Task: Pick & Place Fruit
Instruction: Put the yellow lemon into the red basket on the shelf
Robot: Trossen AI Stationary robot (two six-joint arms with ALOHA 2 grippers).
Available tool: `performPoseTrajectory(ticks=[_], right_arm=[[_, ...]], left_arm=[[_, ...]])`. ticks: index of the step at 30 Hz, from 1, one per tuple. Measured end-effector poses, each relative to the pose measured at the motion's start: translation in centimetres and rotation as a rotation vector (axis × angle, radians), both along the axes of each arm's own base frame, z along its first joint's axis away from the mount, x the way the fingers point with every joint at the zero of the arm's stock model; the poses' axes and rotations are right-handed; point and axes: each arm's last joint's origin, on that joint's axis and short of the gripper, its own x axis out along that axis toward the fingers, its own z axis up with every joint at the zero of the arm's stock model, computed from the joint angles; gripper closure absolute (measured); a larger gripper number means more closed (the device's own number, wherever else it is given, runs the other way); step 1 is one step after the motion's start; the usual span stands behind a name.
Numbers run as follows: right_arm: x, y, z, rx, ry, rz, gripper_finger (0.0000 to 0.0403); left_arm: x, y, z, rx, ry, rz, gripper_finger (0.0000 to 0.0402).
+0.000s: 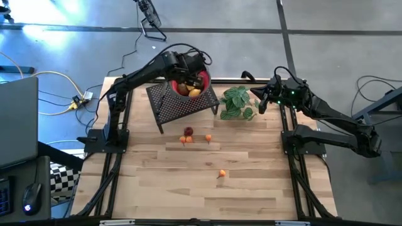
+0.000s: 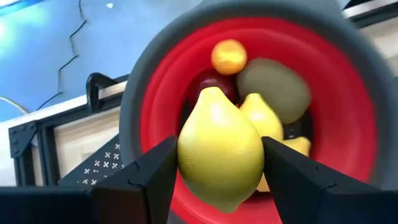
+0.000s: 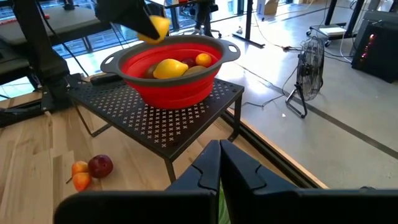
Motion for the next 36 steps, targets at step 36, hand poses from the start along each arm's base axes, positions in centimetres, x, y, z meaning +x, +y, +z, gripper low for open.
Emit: performPoseTrajectory(ticks=[36], right_arm=[[1.1, -0.7, -0.9, 0.031, 0.045, 0.003, 0.04]], left_arm=[[0.6, 0.4, -2.8, 0.043, 0.092, 0.041, 0.0194]])
